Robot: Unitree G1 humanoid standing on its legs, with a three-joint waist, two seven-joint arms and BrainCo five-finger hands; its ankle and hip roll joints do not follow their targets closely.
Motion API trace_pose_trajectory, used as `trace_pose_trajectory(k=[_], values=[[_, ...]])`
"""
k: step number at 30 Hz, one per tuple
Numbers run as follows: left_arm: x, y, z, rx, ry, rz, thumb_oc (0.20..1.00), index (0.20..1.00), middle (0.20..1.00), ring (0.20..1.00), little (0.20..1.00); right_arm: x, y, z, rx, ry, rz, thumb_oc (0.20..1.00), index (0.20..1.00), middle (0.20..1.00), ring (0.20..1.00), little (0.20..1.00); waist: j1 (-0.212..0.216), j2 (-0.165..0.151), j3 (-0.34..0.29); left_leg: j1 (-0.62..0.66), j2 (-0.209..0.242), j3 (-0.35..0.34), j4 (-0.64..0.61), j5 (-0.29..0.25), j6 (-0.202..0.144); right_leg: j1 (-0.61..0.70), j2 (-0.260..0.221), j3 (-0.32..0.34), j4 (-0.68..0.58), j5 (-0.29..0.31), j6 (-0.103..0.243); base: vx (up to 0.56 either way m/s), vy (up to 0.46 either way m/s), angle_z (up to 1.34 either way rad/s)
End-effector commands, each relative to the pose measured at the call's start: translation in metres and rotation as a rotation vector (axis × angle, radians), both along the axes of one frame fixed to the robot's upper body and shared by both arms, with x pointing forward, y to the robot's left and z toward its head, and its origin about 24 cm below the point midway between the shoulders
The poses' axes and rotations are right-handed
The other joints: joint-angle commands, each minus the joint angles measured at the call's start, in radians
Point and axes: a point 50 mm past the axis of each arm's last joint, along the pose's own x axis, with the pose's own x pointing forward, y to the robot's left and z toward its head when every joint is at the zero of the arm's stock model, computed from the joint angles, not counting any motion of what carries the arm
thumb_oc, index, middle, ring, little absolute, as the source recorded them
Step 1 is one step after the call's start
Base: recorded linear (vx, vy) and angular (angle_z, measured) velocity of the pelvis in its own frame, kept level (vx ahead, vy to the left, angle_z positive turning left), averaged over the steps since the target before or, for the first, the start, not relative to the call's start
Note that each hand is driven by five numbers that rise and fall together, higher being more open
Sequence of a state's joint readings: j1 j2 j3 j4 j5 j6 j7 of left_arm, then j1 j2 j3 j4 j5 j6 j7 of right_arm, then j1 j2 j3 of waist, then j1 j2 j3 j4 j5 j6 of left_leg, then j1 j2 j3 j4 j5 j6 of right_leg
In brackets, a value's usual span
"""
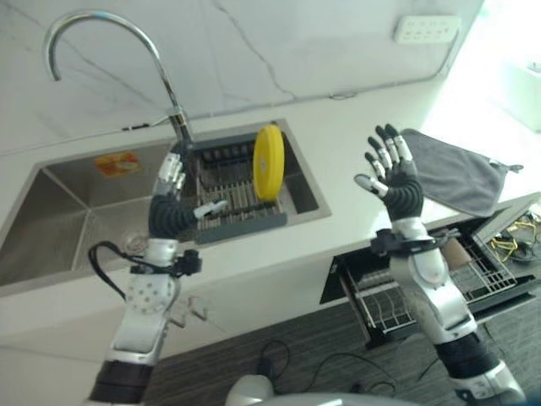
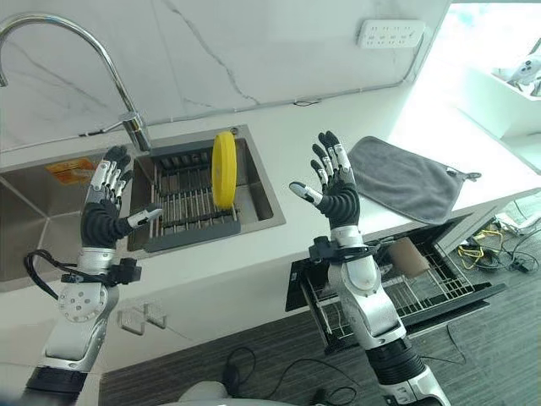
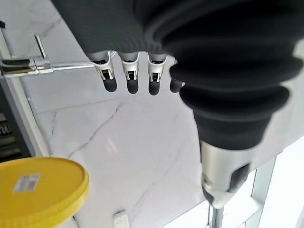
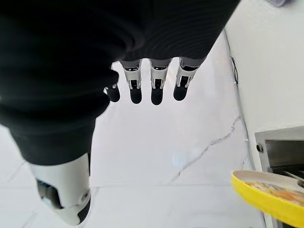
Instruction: Place the dishes in the dishwasher.
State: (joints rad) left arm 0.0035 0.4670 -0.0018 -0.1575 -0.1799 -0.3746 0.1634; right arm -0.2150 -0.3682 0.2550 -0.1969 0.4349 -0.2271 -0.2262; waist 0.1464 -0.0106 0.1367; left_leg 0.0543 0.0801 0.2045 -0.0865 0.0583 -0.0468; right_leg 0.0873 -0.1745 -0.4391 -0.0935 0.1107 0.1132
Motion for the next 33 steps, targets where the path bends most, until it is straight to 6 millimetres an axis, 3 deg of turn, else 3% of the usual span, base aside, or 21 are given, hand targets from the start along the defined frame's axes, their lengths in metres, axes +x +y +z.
trace_pose_trajectory(k=[1,9,14,17,19,21,22,33], values=[[0.002,-0.005,0.026,0.001,-0.144,-0.023,1.000,1.000,1.000,1.000,1.000,-0.003,-0.004,0.031,0.066,-0.165,0.011,1.000,1.000,1.000,1.000,1.000,-0.001,0.007,-0.052,0.015,0.014,0.023,-0.001,-0.021,-0.019,0.047,-0.009,0.010,0.012,-0.059,0.031,0.02,-0.057,-0.10],[0.003,-0.004,0.023,0.006,-0.125,-0.004,1.000,1.000,1.000,1.000,1.000,-0.004,-0.008,0.031,0.065,-0.160,0.024,1.000,1.000,1.000,1.000,1.000,-0.015,0.011,-0.061,0.006,0.033,0.020,-0.001,-0.012,-0.037,0.046,0.008,0.019,0.006,-0.069,0.020,0.03,-0.057,-0.04],[0.005,-0.005,0.022,0.010,-0.124,-0.002,1.000,1.000,1.000,1.000,1.000,0.001,-0.001,0.031,0.011,-0.140,0.075,1.000,1.000,1.000,1.000,1.000,-0.012,0.008,-0.057,0.025,0.022,0.003,0.004,-0.015,-0.043,0.046,0.037,0.043,0.006,-0.082,-0.002,0.02,-0.105,0.02],[0.004,-0.005,0.022,-0.001,-0.131,-0.007,1.000,1.000,1.000,1.000,1.000,0.006,0.004,0.033,-0.039,-0.142,0.095,1.000,1.000,1.000,1.000,1.000,0.008,0.000,-0.038,-0.027,-0.007,-0.053,0.125,-0.026,-0.046,0.050,0.046,0.079,0.006,-0.083,-0.020,0.02,-0.038,-0.01],[0.001,-0.004,0.020,-0.010,-0.126,-0.001,1.000,1.000,1.000,1.000,1.000,0.009,0.011,0.036,-0.068,-0.137,0.137,1.000,1.000,1.000,1.000,1.000,0.021,0.009,-0.033,-0.038,0.035,-0.090,0.076,0.010,-0.062,0.046,0.049,0.098,0.006,-0.086,-0.020,0.09,0.157,-0.14],[0.008,-0.010,0.018,0.003,-0.102,-0.029,1.000,1.000,1.000,1.000,1.000,0.011,0.015,0.033,-0.050,-0.105,0.151,1.000,1.000,1.000,1.000,1.000,0.006,0.019,-0.040,-0.026,0.097,-0.024,-0.001,0.053,-0.085,0.065,0.019,0.042,0.006,-0.080,0.004,0.09,0.258,-0.07],[0.010,-0.013,0.019,0.012,-0.103,-0.037,1.000,1.000,1.000,1.000,1.000,0.011,0.017,0.032,-0.051,-0.099,0.149,1.000,1.000,1.000,1.000,1.000,0.010,0.021,-0.045,-0.027,0.101,-0.021,-0.001,0.050,-0.086,0.070,0.003,0.014,0.006,-0.074,0.016,0.05,0.154,-0.01],[0.008,-0.012,0.019,0.021,-0.089,-0.070,1.000,1.000,1.000,1.000,1.000,0.017,0.028,0.023,-0.050,-0.043,0.130,1.000,1.000,1.000,1.000,1.000,0.053,0.025,-0.056,-0.020,0.060,-0.058,-0.001,0.023,-0.064,0.079,-0.020,-0.025,0.008,-0.070,0.027,0.02,0.043,0.14]])
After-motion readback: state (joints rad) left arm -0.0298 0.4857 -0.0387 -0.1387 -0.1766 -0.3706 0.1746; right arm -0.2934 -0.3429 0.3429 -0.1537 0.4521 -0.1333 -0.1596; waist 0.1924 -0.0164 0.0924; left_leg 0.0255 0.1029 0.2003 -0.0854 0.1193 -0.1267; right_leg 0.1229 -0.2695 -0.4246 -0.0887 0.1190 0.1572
